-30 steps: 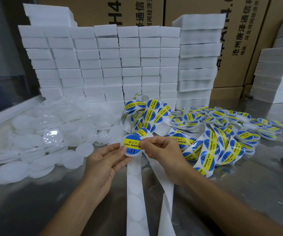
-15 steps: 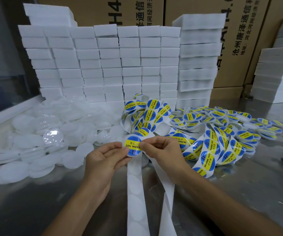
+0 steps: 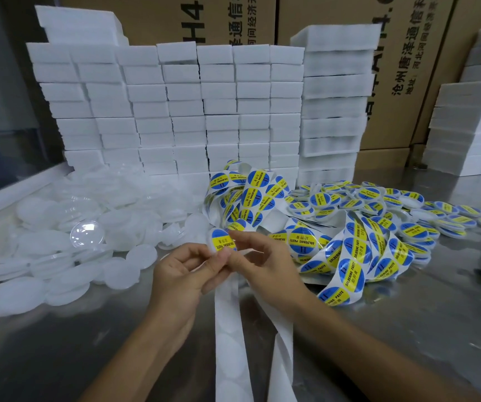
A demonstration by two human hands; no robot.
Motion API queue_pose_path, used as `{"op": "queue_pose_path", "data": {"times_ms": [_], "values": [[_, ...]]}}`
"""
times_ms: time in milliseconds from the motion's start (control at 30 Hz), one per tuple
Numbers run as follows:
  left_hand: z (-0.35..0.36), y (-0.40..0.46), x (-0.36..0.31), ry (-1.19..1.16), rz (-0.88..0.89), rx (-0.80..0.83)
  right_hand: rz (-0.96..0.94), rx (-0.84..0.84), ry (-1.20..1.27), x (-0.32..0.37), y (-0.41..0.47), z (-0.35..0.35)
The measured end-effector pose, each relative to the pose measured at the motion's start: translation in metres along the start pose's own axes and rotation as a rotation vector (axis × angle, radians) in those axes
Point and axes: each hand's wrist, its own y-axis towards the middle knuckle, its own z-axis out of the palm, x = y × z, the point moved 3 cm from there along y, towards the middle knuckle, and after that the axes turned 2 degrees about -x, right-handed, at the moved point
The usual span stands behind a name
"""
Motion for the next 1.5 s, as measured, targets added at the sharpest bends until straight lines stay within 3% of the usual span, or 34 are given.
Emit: {"op": "queue_pose_path", "data": {"times_ms": [167,367,600,700,967,1100,1267,1500], "values": [[0.005,-0.002,0.005,0.005,-0.079,0.122,-0.062,-0.151,0.052,0.003,0.006,-0.01],[0.006,-0.002,0.004,0.051,-0.064,0.157,-0.045,-0.144,0.006,0.0,0.002,-0.004],[0.005,-0.002,0.004,0.275,-0.041,0.299,-0.031,-0.301,-0.168,-0.001,0.0,-0.013],[0.003,-0.001,0.003,0.359,-0.036,0.344,-0.031,-0.286,-0.181,-0.003,0.0,-0.012],[-0.006,0.003,-0.001,0.27,-0.035,0.15,-0.112,-0.046,-0.095,0.002,0.002,-0.003],[-0.014,0.006,0.0,0.459,0.058,0.055,-0.036,-0.044,-0.067,0.004,0.001,-0.004],[-0.012,0.008,0.0,0.52,0.111,0.051,-0.079,-0.094,-0.137,0.004,-0.003,-0.005],[-0.01,0.004,0.002,0.437,0.114,-0.065,-0.162,0.118,-0.179,0.009,-0.009,0.015]]}}
